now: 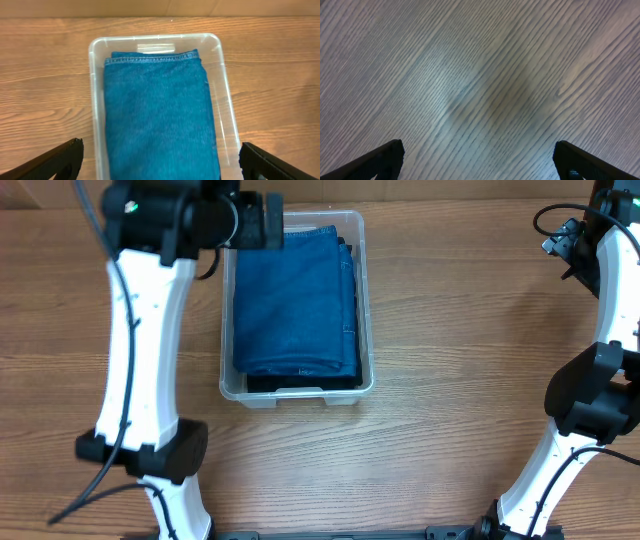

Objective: Pack container

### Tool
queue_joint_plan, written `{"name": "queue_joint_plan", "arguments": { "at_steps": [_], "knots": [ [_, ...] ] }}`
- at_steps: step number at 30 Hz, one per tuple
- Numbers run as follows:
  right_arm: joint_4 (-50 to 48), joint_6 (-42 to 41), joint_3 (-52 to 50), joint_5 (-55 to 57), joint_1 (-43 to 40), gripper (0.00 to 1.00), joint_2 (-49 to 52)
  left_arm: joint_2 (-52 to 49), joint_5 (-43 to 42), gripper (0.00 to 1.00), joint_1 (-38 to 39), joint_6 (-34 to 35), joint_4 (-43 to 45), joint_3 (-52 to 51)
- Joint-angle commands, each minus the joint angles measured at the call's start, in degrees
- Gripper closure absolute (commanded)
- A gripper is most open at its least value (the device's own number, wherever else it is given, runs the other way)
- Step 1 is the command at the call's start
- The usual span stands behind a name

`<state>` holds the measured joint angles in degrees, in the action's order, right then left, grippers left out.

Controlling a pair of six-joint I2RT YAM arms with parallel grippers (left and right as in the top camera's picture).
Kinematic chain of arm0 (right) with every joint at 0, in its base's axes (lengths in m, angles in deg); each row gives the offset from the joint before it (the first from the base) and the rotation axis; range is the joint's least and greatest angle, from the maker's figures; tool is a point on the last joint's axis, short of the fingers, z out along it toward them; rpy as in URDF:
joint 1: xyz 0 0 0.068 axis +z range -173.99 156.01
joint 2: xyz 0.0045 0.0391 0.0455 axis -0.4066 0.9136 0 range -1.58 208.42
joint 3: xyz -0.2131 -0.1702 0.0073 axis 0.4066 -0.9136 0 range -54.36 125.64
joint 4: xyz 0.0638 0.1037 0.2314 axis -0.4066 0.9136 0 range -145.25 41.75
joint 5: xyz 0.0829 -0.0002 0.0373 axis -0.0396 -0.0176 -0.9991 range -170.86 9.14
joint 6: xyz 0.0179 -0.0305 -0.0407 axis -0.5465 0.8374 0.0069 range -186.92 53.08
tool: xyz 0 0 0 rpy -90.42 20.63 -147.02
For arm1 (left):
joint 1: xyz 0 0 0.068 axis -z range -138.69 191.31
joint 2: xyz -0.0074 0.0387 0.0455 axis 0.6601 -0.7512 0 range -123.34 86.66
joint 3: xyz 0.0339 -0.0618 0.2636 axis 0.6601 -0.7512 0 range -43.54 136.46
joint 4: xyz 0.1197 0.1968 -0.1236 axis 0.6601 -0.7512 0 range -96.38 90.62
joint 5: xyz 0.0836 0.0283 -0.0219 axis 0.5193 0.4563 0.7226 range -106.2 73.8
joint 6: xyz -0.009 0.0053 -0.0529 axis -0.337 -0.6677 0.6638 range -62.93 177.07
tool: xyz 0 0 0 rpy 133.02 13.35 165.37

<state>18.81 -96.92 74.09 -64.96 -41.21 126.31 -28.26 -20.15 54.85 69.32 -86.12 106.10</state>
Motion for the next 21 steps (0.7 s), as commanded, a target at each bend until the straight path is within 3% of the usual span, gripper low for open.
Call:
{"name": "queue_joint_plan", "arguments": {
  "at_steps": [1, 4, 11, 16, 21],
  "knots": [
    [-0.3, -0.3, 0.1, 0.7, -0.2, 0.0, -0.1, 5.1, 5.2, 0.0, 0.4, -1.5, -6.1, 0.8],
    [-0.3, -0.3, 0.1, 0.7, -0.2, 0.0, -0.1, 9.6, 5.6, 0.0, 0.5, -0.4, -10.1, 0.8],
    [-0.3, -0.3, 0.1, 0.7, -0.2, 0.0, -0.1, 28.4, 7.5, 0.0, 5.4, 1.5, -10.1, -1.3],
    [-0.3, -0.3, 0.1, 0.7, -0.2, 0.0, -0.1, 40.3, 7.1, 0.0, 8.5, 6.1, -10.0, -14.6],
    [-0.3, -0.3, 0.1, 0.7, -0.2, 0.0, -0.1, 43.4, 7.1, 0.0, 8.5, 8.3, -10.1, -24.6]
  ]
}}
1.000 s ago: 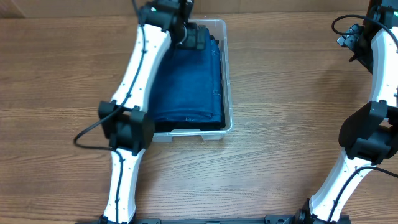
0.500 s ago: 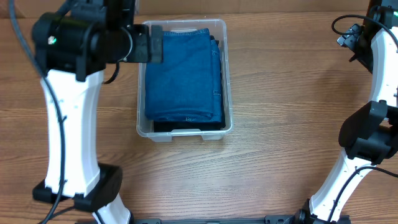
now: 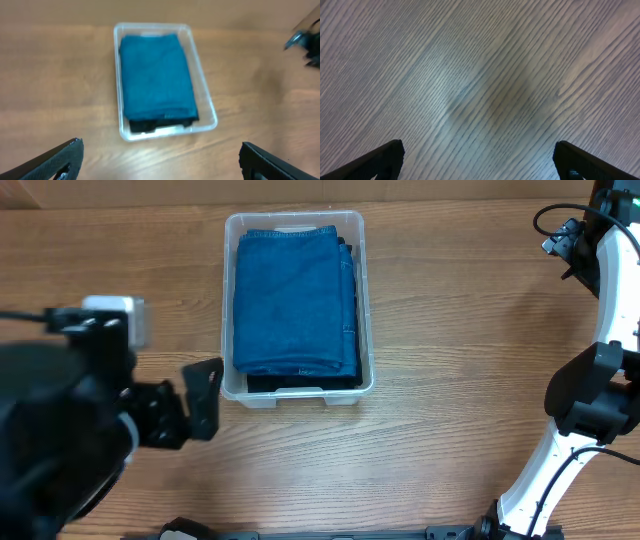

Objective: Pack container

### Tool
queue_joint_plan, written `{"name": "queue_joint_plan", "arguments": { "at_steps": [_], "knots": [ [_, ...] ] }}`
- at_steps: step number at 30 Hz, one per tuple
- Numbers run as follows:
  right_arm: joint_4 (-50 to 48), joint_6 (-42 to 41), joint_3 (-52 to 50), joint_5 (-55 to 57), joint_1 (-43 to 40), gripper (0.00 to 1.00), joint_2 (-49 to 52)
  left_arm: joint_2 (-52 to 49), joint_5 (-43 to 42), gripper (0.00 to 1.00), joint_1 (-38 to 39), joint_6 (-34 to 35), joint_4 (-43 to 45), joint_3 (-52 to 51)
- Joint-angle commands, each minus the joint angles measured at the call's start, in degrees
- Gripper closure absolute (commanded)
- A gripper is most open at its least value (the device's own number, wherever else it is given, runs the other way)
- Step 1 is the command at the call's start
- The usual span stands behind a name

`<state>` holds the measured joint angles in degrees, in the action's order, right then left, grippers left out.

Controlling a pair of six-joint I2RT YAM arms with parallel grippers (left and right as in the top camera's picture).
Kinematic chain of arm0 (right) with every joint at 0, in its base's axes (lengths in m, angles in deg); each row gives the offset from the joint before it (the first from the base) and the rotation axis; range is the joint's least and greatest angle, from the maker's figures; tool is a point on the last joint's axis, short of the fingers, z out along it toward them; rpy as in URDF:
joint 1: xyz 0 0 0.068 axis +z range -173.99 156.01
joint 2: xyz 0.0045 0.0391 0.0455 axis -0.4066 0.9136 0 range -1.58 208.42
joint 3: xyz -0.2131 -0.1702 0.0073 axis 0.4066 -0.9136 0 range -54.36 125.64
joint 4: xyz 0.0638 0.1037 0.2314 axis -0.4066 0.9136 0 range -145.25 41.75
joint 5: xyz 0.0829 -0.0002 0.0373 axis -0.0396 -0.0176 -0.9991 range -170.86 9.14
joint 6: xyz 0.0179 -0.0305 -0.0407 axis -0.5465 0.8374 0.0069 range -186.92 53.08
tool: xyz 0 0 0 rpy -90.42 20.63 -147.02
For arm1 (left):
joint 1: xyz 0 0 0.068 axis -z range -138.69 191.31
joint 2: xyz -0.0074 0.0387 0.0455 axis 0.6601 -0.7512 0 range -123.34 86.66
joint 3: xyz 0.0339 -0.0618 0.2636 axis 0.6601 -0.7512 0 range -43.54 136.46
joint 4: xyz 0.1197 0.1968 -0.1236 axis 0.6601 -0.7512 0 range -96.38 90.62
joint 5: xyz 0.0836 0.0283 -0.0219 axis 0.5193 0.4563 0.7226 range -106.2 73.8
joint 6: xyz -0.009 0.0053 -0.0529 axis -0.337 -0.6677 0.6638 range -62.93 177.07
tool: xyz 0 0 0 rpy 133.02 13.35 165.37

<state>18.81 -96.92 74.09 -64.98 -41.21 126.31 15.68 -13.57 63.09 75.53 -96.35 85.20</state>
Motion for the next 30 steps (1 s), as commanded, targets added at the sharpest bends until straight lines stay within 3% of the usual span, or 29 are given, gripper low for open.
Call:
{"name": "queue_joint_plan", "arguments": {
  "at_steps": [1, 5, 9, 13, 15, 21, 26, 30],
  "knots": [
    [-0.3, -0.3, 0.1, 0.8, -0.2, 0.0, -0.1, -0.8, 0.2, 0.0, 0.3, 2.1, 0.2, -4.2],
    [-0.3, -0.3, 0.1, 0.8, -0.2, 0.0, -0.1, -1.9, 0.1, 0.0, 0.3, 1.2, 0.2, -4.3],
    [-0.3, -0.3, 0.1, 0.8, -0.2, 0.0, -0.1, -3.2, -4.2, 0.0, 0.4, -12.5, 0.7, -7.7],
    [-0.3, -0.3, 0.1, 0.8, -0.2, 0.0, -0.1, -2.4, -3.7, 0.0, 0.2, -14.9, 6.0, -18.2],
    [-0.3, -0.3, 0.1, 0.8, -0.2, 0.0, -0.1, 1.0, -3.8, 0.0, -0.6, -19.5, 16.2, -28.8],
    [-0.3, -0.3, 0.1, 0.8, -0.2, 0.0, -0.1, 15.3, -7.8, 0.0, -9.0, -19.6, 48.1, -62.7],
    [-0.3, -0.3, 0.1, 0.8, -0.2, 0.0, -0.1, 34.4, -10.1, 0.0, -15.5, -19.8, 74.2, -92.6],
    [-0.3, -0.3, 0.1, 0.8, -0.2, 0.0, -0.1, 49.7, -9.5, 0.0, -16.5, -21.6, 85.9, -108.3]
  ]
}}
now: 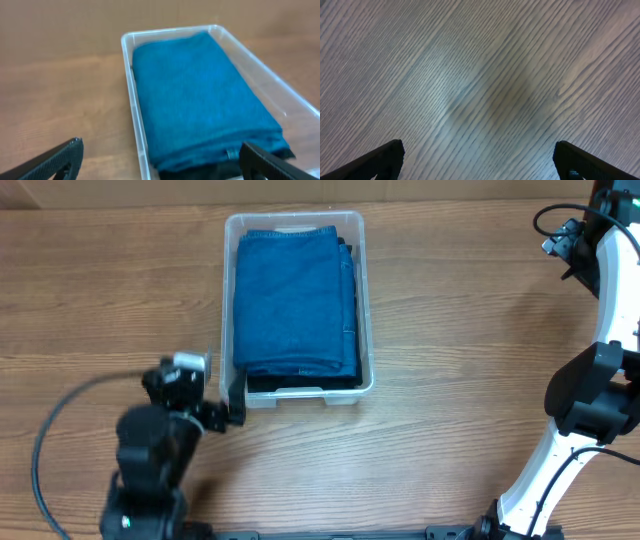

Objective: Pack container

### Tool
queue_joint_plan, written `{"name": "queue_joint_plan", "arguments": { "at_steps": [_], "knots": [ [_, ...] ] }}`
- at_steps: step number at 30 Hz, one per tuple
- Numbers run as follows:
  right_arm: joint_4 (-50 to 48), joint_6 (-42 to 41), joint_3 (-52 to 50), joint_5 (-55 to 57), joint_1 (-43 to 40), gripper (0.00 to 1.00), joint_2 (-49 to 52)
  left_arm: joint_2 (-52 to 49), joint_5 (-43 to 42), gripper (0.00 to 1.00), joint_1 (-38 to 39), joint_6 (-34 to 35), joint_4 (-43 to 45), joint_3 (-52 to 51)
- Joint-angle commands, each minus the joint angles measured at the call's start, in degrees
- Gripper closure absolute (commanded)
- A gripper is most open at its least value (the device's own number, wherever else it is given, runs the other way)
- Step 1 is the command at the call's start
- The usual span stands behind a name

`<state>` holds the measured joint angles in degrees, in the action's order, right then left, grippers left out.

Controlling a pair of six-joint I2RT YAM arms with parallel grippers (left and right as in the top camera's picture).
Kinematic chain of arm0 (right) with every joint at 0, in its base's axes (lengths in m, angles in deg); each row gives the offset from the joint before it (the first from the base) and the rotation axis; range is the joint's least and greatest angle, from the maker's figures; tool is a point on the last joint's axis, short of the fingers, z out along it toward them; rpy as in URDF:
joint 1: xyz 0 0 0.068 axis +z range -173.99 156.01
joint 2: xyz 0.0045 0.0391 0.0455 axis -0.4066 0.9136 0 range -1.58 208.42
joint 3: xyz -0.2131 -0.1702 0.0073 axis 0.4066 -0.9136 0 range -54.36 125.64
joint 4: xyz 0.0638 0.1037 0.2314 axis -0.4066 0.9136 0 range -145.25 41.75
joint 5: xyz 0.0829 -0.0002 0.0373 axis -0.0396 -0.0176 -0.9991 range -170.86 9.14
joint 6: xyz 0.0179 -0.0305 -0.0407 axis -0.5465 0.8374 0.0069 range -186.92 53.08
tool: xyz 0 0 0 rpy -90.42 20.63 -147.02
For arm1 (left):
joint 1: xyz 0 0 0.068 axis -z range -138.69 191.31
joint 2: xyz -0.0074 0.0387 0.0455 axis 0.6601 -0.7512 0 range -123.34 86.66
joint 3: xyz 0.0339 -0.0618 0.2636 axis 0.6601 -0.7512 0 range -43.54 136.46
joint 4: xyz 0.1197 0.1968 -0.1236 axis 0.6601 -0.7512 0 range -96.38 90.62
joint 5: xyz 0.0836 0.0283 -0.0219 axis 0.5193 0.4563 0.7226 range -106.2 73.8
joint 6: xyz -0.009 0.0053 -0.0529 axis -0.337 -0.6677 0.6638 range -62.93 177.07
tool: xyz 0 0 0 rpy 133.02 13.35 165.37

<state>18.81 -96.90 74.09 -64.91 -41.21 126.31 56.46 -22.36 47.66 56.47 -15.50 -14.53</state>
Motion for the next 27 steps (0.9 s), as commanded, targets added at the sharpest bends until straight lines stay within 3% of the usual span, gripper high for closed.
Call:
{"name": "queue_joint_plan", "arguments": {
  "at_steps": [1, 6, 14, 22, 27],
  "knots": [
    [-0.3, -0.3, 0.1, 0.7, -0.2, 0.0, -0.1, 11.7, -0.7, 0.0, -1.5, -3.1, 7.3, -11.1],
    [-0.3, -0.3, 0.1, 0.7, -0.2, 0.0, -0.1, 22.6, -0.9, 0.0, -4.7, -3.8, 17.2, -21.2],
    [-0.3, -0.3, 0.1, 0.7, -0.2, 0.0, -0.1, 29.2, -0.9, 0.0, -8.5, -3.7, 22.8, -28.4],
    [-0.3, -0.3, 0.1, 0.7, -0.2, 0.0, -0.1, 30.0, -0.8, 0.0, -9.1, -9.3, 15.0, -28.7],
    [-0.3, -0.3, 0.1, 0.7, -0.2, 0.0, -0.1, 30.0, -0.5, 0.0, -9.0, -9.3, 12.3, -28.7]
  ]
}}
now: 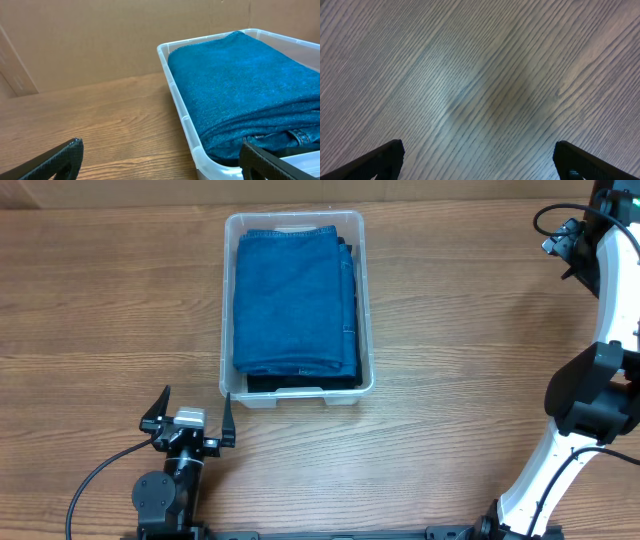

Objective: Pack container

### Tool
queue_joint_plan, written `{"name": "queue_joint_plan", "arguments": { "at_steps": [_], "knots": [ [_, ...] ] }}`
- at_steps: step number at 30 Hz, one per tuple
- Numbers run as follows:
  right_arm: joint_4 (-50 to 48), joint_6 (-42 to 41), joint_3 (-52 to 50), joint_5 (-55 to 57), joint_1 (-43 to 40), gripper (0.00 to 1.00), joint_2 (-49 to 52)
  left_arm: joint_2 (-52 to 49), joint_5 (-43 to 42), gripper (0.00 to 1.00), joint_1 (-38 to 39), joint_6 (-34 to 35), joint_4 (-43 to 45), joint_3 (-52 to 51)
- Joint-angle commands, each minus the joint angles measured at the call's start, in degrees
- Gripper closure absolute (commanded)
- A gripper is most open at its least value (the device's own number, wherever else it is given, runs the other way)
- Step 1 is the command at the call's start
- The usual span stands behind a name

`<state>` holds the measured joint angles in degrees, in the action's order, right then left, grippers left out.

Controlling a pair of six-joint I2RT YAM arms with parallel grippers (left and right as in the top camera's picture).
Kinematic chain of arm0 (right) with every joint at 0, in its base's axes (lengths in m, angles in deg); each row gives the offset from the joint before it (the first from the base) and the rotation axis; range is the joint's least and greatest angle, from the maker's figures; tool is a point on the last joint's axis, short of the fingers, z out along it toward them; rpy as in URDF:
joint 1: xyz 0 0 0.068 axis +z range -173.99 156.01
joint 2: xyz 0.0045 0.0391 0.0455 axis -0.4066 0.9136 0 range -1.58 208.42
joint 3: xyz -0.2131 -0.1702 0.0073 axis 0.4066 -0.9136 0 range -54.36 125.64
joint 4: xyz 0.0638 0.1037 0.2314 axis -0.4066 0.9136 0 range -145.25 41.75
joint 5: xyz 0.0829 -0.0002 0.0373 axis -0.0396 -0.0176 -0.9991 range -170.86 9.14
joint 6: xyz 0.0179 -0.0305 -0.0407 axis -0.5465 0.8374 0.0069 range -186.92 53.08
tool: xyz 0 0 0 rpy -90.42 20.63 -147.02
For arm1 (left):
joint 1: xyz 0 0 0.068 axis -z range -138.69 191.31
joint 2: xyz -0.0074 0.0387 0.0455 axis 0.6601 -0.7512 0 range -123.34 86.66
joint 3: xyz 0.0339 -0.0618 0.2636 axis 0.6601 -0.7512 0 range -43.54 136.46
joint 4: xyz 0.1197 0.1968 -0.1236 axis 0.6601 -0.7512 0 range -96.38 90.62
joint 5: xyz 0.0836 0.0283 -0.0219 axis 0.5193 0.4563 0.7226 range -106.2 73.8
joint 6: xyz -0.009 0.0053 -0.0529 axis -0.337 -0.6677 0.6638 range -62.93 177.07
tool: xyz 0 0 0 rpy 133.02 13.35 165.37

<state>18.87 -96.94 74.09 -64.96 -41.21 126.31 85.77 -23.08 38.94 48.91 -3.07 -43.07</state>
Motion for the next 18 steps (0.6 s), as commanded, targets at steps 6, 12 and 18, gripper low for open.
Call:
{"name": "queue_joint_plan", "arguments": {
  "at_steps": [6, 12, 18],
  "knots": [
    [-0.4, -0.2, 0.1, 0.7, -0.2, 0.0, -0.1, 0.7, 0.2, 0.0, -0.3, -1.7, -0.1, -0.2],
    [-0.4, -0.2, 0.1, 0.7, -0.2, 0.0, -0.1, 0.7, 0.2, 0.0, -0.3, -1.7, -0.1, -0.2],
    [-0.4, -0.2, 0.1, 0.7, -0.2, 0.0, -0.1, 0.7, 0.2, 0.0, -0.3, -1.7, -0.1, -0.2]
  ]
}}
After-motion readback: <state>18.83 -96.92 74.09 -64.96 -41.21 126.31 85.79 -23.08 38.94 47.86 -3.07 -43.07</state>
